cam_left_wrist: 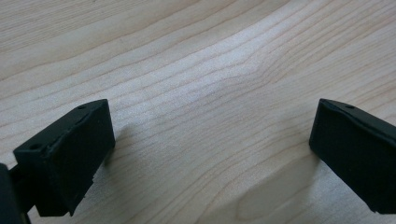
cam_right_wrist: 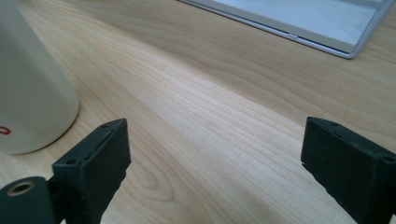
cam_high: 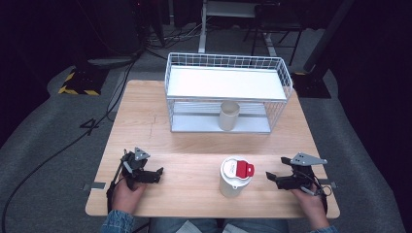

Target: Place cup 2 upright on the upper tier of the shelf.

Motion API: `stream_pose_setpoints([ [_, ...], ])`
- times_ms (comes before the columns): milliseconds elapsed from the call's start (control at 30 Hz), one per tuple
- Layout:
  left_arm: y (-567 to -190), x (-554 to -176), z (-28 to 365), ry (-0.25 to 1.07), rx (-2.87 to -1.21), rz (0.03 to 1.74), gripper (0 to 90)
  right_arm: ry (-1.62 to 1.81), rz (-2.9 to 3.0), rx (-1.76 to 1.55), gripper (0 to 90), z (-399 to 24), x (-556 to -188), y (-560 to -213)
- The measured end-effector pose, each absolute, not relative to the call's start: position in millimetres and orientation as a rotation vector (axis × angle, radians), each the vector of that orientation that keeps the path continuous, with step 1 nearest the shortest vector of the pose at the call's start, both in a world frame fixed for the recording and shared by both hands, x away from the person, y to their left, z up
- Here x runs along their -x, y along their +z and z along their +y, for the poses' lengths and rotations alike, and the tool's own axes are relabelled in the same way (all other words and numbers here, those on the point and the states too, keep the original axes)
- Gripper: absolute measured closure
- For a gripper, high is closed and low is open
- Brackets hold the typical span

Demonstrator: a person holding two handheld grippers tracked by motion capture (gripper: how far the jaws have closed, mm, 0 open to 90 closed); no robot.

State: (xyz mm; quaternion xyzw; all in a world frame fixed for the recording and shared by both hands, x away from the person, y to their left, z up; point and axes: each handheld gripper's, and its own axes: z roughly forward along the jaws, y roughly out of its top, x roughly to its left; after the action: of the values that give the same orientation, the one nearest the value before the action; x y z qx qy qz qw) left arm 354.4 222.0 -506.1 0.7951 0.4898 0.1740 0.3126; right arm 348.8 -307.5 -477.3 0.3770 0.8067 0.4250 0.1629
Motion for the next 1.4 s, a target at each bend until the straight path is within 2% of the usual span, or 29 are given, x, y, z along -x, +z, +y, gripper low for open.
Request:
stream_pose_setpoints([
  [767,-506.1,-353.5,222.2,0.453,-2.101,1.286,0.6,1.435,2.387,-0.831,7.9,-276.9,-311.8,-453.7],
  [900,-506.0,-353.4,222.3,0.453,-2.103,1.286,0.6,1.460,2.415,-0.787,5.4,-267.5,-307.5,-450.7],
  [967,-506.0,-353.4,222.3,0.453,-2.102,1.286,0.6,1.497,2.426,-0.767,0.5,-263.7,-306.3,-450.3],
  [1100,-506.0,-353.4,222.3,0.453,-2.103,1.286,0.6,1.588,2.411,-0.738,0.0,-255.8,-304.7,-451.4],
  [1400,-506.0,-353.4,222.3,0.453,-2.103,1.286,0.6,1.476,2.464,-0.726,0.0,-229.8,-304.2,-456.9],
])
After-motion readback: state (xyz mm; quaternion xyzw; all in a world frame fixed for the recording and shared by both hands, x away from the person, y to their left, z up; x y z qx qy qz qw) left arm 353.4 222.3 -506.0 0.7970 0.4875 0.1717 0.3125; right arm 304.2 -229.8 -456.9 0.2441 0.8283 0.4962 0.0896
